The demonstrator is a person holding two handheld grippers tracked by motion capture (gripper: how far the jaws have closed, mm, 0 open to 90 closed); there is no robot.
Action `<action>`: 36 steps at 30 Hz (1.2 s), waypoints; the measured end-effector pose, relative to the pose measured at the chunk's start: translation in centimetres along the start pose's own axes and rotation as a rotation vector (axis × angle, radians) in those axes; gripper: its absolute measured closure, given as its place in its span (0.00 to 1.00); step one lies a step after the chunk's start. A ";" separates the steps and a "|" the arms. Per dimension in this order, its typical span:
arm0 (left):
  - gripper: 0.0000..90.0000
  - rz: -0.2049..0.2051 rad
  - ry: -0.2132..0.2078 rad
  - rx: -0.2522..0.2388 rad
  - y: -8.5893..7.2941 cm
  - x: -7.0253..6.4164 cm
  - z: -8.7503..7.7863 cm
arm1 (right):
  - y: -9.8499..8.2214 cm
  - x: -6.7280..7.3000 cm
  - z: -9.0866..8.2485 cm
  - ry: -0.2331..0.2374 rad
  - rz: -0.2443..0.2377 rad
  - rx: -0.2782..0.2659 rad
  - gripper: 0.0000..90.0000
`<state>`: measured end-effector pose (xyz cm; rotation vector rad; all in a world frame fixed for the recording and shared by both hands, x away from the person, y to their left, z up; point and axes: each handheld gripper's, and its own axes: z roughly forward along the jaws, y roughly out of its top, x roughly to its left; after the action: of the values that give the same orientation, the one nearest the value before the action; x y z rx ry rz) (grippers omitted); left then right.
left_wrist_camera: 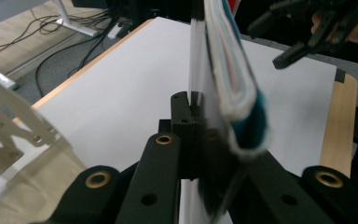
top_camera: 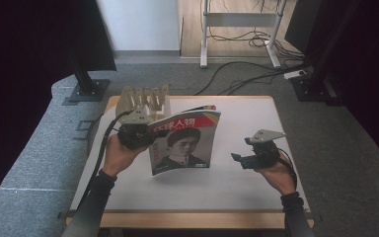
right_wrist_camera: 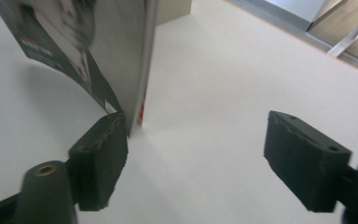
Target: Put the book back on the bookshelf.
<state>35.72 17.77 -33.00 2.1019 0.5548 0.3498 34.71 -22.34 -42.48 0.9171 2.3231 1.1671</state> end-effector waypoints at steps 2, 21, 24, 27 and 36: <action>0.97 -0.011 0.008 -0.002 -0.1 0.3 -0.5 | -0.9 -0.1 0.5 -0.008 0.014 0.012 0.16; 0.97 -0.127 0.145 -0.032 -1.8 3.0 -6.4 | -6.5 0.5 3.2 -0.038 0.097 0.062 0.00; 0.97 -0.149 0.179 -0.036 -2.3 3.5 -7.6 | -7.1 0.7 3.5 -0.044 0.103 0.071 0.00; 0.97 -0.160 0.197 -0.040 -2.6 3.7 -8.3 | -7.7 0.8 3.7 -0.049 0.107 0.074 0.00; 0.97 -0.226 0.298 -0.048 -4.1 5.2 -11.8 | -9.0 1.3 4.4 -0.044 0.105 0.102 0.00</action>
<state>33.85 30.78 -29.75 1.9288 0.9402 0.5438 32.92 -22.91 -52.43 1.1013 2.3425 1.0655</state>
